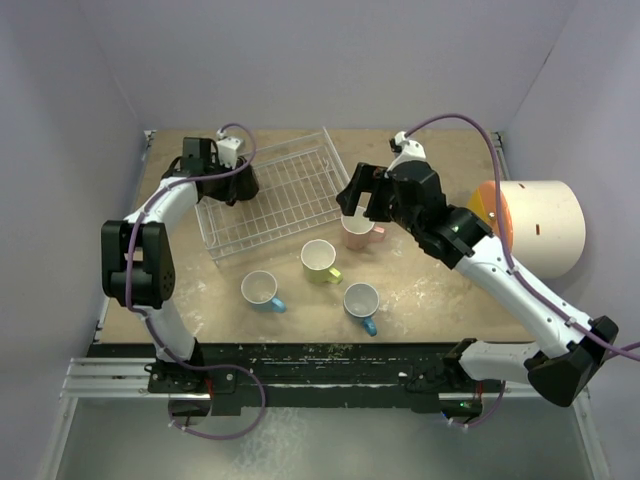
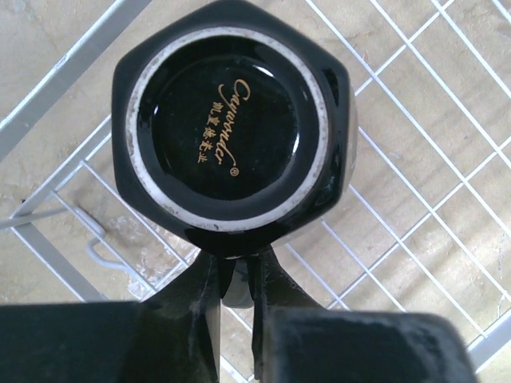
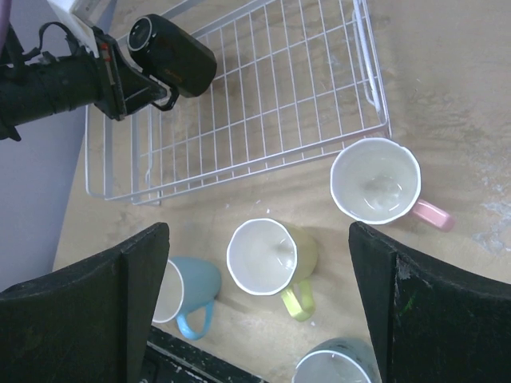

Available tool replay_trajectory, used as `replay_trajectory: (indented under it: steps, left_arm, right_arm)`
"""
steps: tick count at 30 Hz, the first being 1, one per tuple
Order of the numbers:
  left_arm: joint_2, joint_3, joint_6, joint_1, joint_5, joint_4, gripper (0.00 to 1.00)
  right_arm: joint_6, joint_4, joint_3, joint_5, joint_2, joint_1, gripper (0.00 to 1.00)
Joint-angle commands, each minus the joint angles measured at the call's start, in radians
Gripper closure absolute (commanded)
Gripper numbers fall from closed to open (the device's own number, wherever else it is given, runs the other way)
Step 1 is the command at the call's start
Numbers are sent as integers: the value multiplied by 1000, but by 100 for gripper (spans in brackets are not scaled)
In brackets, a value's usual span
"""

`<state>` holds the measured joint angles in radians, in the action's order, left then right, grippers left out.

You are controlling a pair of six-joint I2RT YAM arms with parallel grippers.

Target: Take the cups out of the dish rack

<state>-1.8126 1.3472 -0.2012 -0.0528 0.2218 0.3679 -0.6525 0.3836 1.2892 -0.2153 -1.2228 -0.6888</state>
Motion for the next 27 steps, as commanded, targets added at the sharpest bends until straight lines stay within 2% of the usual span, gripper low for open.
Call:
replay_trajectory:
  steps: [1,4,7,13,18,22,27]
  left_arm:
    - [49,-53,8,5,66,-65,100]
    - [106,-61,15,7,124,-56,100]
    - [173,-37,41,15,244,-18,100]
    - [264,114,102,19,577,126,100]
    - [255,239,235,31,820,194,100]
    - [263,235,436,31,1004,90,100]
    - [308,151,819,31,1142,-258,100]
  right_arm:
    - [33,-62,-17,7,29,0,5]
    - [77,-89,-22,10,28,0,3]
    - [162,-126,-31,-3,29,0,3]
    - [375,-439,-197,7,136,0,2]
    - [530,-581,-265,91,193,0,2]
    - [634,-659,-315,168,202,0,3]
    - [743,-753,-348,241,222,0,6]
